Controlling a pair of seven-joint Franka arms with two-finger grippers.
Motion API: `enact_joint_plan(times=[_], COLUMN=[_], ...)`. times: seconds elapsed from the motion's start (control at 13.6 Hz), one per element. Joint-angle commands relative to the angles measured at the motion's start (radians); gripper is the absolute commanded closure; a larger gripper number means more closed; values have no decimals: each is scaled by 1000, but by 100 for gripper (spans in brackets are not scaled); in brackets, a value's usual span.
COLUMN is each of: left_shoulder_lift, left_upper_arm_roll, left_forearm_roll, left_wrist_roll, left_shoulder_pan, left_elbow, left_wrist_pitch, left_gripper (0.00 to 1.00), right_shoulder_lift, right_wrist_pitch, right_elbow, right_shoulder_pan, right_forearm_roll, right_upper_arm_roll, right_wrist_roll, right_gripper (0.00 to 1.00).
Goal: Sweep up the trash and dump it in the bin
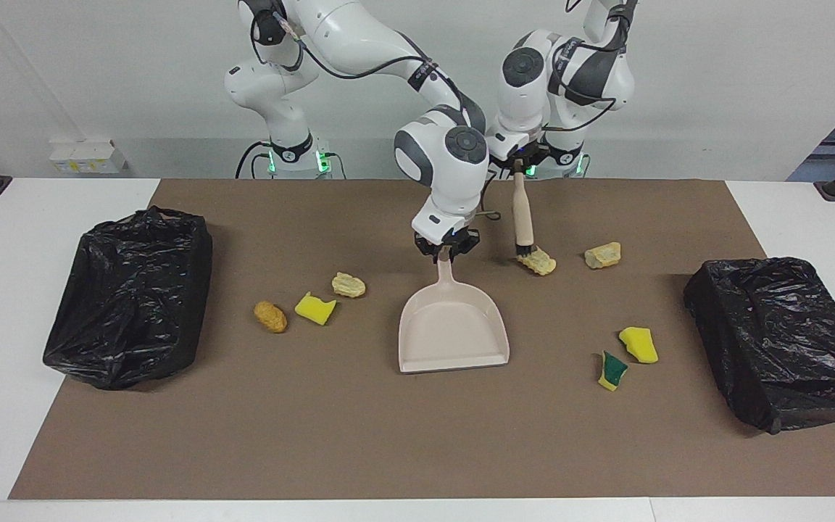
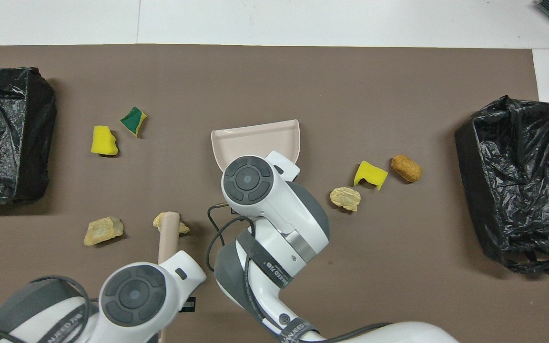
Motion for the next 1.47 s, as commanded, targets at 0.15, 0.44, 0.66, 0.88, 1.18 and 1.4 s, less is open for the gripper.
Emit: enact_joint_plan(times=[0.15,0.44,0.66,0.88,1.18,1.4], left_shoulder_lift=[23,21,7,23,85,142], left_upper_arm_roll=[-13,-13,-13,-15,-16,-18], left_forearm_roll=[100,134,134,134,127,57], left_wrist_roll=[34,33,30,25,53,70], left_shoulder_pan=[254,388,478,506,441,327], left_elbow=[1,-18,-53,-114,-105,-58], left_wrist_pitch=[45,38,42,61,76,101], left_gripper=[100,100,100,100,100,100], right_shoulder_lift=[-118,-132,-150,-210,-255,-256], right_wrist_pitch=[-141,-196,-194,-162,-84,-75], right_elbow=[-29,-37,-73,-190,-291,-299], right_shoulder_pan=[-131,-174,-179,-179,-181,-182], right_forearm_roll=[-14,-50,-77,-155,-242,-244], right_upper_arm_roll=[11,9,8,9,9,9], right_wrist_roll=[-495,-850,-1085,-1226,-1371,-1423], right_gripper=[100,100,100,100,100,100])
